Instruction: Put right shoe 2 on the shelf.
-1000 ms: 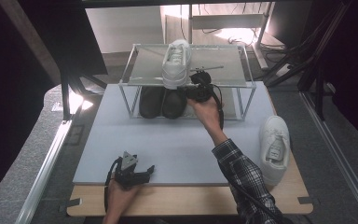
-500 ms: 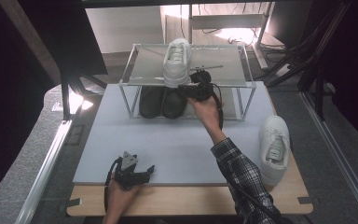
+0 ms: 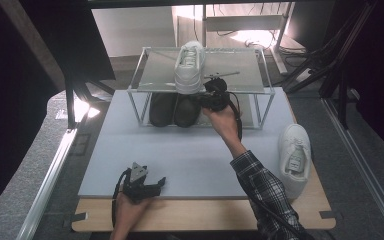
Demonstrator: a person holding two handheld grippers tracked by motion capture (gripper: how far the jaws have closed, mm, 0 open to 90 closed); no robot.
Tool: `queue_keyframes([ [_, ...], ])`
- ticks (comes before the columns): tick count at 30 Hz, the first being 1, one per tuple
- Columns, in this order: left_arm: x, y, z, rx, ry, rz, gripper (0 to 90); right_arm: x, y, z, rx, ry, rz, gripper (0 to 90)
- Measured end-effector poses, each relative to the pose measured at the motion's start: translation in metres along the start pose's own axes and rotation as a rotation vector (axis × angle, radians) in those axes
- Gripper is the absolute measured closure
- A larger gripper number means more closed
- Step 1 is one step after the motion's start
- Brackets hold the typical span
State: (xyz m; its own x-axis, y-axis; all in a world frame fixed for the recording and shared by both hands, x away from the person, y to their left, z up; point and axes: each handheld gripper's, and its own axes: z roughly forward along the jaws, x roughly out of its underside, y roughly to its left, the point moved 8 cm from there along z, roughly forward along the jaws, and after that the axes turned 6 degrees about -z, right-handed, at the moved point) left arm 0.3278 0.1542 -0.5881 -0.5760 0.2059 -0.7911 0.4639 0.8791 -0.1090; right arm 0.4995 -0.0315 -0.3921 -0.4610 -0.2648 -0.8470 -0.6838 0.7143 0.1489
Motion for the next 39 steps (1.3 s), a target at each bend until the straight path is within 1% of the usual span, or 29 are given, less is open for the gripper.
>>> queue_keyframes([
  [5,0.000,0.000,0.000,0.000,0.000,0.001,14.9,0.003,0.006,-0.007,0.002,0.008,-0.043,79.0],
  [9,0.000,0.000,0.000,0.000,0.000,0.001,14.9,0.009,0.009,-0.011,0.000,0.017,-0.064,73.3],
  [14,0.000,0.000,0.000,0.000,0.000,0.000,14.9,0.016,0.011,-0.017,-0.004,0.029,-0.089,63.3],
  [18,0.000,0.000,0.000,0.000,0.000,0.000,14.9,0.023,0.011,-0.022,0.007,0.036,-0.115,57.2],
  [22,0.000,0.000,0.000,0.000,0.001,0.000,14.9,0.030,0.010,-0.027,0.018,0.044,-0.142,53.2],
  [30,0.000,0.000,0.000,-0.001,0.002,0.002,14.9,0.046,0.009,-0.035,0.024,0.054,-0.170,44.4],
  [39,0.000,0.000,0.000,-0.002,0.003,0.002,14.9,0.060,0.011,-0.045,0.020,0.063,-0.207,38.3],
])
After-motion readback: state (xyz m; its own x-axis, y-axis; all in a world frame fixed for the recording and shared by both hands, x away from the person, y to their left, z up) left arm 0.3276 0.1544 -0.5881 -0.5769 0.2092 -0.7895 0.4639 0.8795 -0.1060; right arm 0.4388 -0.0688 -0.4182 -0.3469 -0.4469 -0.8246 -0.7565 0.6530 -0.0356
